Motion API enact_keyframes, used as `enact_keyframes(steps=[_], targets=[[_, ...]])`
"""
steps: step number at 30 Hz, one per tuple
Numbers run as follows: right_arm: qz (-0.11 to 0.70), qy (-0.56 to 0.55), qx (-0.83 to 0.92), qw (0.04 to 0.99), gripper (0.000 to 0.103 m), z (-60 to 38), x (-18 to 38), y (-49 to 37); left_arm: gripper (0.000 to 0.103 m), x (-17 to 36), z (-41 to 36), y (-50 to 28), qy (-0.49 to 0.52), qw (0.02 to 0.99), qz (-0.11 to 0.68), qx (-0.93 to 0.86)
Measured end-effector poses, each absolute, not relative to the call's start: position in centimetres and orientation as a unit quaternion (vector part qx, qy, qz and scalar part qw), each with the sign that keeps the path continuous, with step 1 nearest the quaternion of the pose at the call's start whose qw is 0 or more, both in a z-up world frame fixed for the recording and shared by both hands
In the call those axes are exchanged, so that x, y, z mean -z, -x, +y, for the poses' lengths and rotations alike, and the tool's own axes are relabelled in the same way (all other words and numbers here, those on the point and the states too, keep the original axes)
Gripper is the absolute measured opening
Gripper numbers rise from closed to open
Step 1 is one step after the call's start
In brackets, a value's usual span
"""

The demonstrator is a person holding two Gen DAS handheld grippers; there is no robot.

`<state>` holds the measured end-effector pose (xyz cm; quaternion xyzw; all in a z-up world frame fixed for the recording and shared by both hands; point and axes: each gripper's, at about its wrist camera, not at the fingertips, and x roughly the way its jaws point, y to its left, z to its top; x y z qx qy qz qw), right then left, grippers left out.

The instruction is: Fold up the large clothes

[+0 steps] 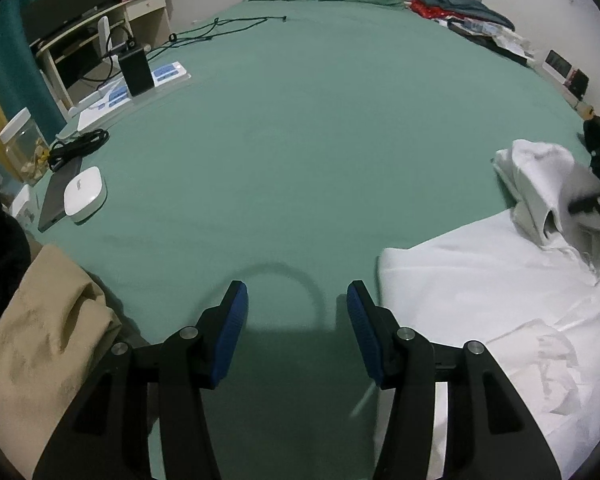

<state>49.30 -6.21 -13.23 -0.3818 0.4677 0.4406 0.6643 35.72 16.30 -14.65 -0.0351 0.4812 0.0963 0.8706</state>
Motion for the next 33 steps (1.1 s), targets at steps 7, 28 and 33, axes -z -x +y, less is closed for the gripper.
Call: enact_keyframes(steps=[7,28,33], targets=[[0.392,0.427,-0.362,0.730,0.021,-6.0,10.5,-46.5,0.055,13.3,15.3,-34.6,0.043,0.876,0.474,-0.084],[0.321,0.428,-0.275,0.799,0.021,-7.1,13.5,-30.1,0.055,12.0,11.1,-27.5,0.064,0.874,0.482,-0.019],[0.338,0.392,-0.282,0.808,0.028,-7.4,13.9,-27.7,0.055,12.8,10.3,-26.8,0.067,0.868,0.492,-0.005]])
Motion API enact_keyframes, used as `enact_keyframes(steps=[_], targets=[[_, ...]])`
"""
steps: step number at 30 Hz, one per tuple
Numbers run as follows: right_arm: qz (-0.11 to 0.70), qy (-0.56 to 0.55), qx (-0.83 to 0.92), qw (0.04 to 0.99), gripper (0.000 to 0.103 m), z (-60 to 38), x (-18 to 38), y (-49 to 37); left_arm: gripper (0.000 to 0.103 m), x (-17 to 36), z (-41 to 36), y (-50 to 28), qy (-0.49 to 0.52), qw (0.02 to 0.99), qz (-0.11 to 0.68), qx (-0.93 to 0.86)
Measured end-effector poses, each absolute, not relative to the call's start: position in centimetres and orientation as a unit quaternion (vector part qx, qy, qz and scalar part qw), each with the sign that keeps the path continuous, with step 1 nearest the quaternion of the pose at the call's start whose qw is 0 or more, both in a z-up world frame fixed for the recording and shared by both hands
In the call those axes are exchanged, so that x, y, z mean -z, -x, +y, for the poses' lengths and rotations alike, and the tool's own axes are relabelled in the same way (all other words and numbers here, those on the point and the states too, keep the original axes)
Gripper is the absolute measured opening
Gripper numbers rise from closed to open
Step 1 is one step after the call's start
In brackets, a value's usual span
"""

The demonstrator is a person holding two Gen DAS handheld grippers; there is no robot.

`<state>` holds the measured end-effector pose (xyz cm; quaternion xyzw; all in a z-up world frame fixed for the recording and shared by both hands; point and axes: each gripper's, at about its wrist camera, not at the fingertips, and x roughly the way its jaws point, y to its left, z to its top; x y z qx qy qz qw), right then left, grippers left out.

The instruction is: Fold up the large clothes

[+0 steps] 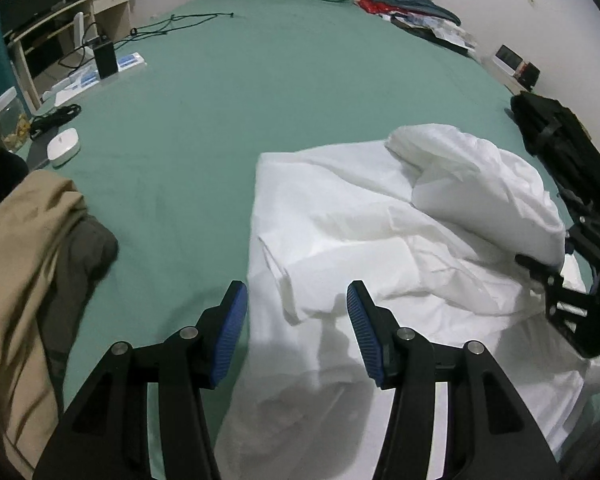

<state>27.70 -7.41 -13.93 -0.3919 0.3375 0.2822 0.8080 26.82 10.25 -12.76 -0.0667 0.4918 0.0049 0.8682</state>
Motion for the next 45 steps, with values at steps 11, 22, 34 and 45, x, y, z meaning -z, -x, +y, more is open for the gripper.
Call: enact_keyframes(steps=[11,22,34,45], targets=[[0.405,0.260,-0.302,0.823,0.073,-9.6,11.9,-24.8,0.055,13.0,10.0,-27.1,0.087,0.862,0.499,0.012],[0.353,0.321,-0.287,0.831,0.003,-3.7,10.7,-24.4,0.055,12.7,9.5,-27.0,0.092,0.860,0.501,0.029],[0.221,0.428,-0.260,0.837,0.006,3.3,10.2,-25.5,0.055,10.6,11.5,-27.7,0.124,0.870,0.476,0.018],[0.326,0.320,-0.354,0.816,0.082,-1.4,11.0,-23.1,0.055,10.2,10.4,-30.1,0.130,0.872,0.469,0.044]])
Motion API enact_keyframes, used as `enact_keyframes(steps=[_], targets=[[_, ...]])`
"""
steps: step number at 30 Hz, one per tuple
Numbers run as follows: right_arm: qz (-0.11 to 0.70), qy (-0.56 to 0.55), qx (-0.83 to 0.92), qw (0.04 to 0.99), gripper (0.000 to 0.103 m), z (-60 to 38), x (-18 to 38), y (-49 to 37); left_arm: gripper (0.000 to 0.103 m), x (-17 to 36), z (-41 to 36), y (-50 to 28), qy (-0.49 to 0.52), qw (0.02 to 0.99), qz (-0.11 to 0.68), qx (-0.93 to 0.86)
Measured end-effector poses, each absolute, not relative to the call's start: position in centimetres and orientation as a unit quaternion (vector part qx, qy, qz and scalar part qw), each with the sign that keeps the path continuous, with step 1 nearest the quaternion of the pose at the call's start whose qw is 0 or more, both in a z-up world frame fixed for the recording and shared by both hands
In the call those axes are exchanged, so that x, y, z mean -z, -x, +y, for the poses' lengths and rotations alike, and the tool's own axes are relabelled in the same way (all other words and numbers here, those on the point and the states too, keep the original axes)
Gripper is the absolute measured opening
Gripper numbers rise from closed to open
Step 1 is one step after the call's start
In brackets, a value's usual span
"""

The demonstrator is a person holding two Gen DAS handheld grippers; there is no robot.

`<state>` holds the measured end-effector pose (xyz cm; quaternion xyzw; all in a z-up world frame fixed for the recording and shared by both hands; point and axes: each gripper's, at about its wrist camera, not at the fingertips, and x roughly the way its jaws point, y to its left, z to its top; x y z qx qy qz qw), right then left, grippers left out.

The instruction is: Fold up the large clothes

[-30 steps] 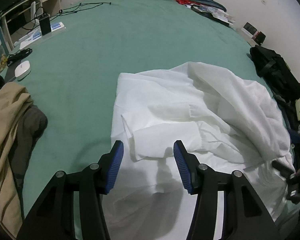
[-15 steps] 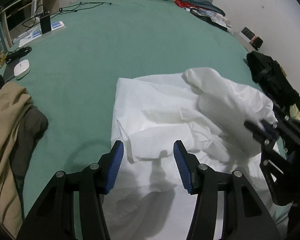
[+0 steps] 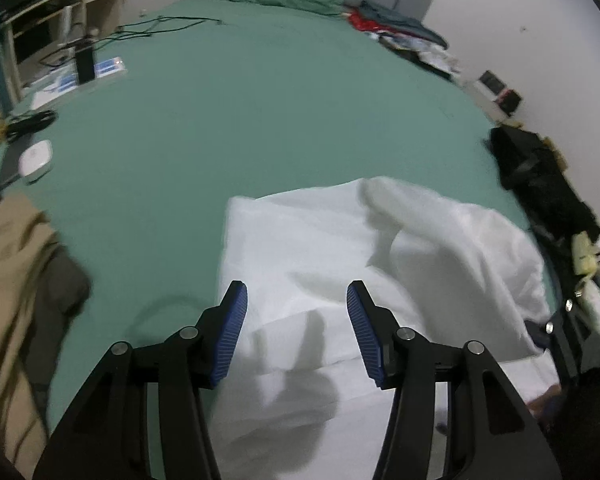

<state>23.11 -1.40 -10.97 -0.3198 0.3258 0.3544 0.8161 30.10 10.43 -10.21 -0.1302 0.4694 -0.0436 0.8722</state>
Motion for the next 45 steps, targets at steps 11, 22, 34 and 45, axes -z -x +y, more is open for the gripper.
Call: enact_keyframes(steps=[11,22,34,45], targets=[[0.395,0.124,-0.229,0.881,0.082,-13.7,3.4,-30.8,0.055,6.4,5.2,-34.5,0.107,0.893,0.430,0.078],[0.564,0.080,-0.171,0.804,0.082,-16.5,11.0,-38.8,0.055,11.2,-0.2,-33.3,0.034,0.841,0.525,0.125],[0.620,0.040,-0.241,0.746,0.082,-19.1,13.1,-35.6,0.055,13.3,1.1,-30.3,0.026,0.789,0.601,0.127],[0.602,-0.041,-0.286,0.744,0.014,-19.2,12.2,-35.7,0.009,13.7,2.3,-30.2,0.114,0.779,0.594,0.164]])
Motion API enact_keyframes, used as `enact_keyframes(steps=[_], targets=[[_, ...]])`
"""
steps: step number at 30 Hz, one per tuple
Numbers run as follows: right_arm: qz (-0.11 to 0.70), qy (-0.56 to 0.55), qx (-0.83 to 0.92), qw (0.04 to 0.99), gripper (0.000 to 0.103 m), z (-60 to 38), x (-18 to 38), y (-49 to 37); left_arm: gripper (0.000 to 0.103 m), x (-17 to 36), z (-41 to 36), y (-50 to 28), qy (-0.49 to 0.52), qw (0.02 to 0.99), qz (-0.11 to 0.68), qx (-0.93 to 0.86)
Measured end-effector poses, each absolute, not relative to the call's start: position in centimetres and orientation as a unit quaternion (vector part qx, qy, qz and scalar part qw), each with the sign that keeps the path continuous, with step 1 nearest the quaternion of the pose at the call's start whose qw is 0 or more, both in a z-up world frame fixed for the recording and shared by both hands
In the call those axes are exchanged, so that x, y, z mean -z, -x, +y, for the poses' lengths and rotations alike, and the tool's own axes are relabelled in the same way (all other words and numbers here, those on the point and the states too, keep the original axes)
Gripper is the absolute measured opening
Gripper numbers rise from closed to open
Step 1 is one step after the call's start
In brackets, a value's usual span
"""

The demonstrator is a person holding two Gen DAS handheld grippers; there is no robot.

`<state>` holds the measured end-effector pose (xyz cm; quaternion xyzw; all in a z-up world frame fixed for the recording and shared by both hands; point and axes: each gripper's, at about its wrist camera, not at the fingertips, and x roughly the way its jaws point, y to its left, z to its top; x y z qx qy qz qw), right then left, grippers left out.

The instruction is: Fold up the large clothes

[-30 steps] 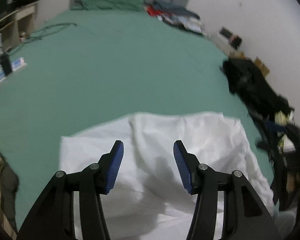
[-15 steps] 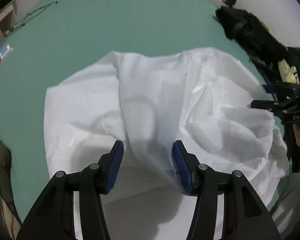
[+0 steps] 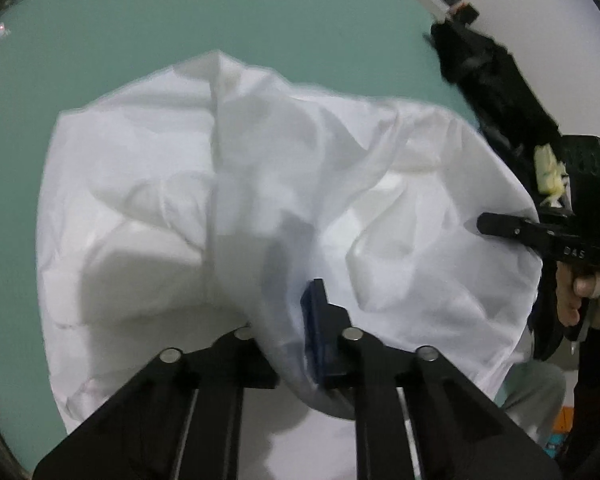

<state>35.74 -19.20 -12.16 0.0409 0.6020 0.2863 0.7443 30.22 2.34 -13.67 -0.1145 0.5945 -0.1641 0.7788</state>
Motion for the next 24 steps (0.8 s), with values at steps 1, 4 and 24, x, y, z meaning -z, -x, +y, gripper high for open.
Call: enact_keyframes(steps=[1,4,24], targets=[[0.595,-0.042,-0.287,0.750,0.013,-19.2,11.4,-35.8,0.008,13.0,2.7,-30.4,0.119,0.787,0.584,0.158],[0.561,-0.050,-0.284,0.776,0.012,-19.4,8.3,-36.9,0.007,11.0,3.7,-31.2,0.136,0.810,0.553,0.138],[0.435,0.156,-0.180,0.868,0.035,-20.7,15.2,-34.1,0.024,15.7,3.9,-27.2,0.156,0.840,0.515,0.067]])
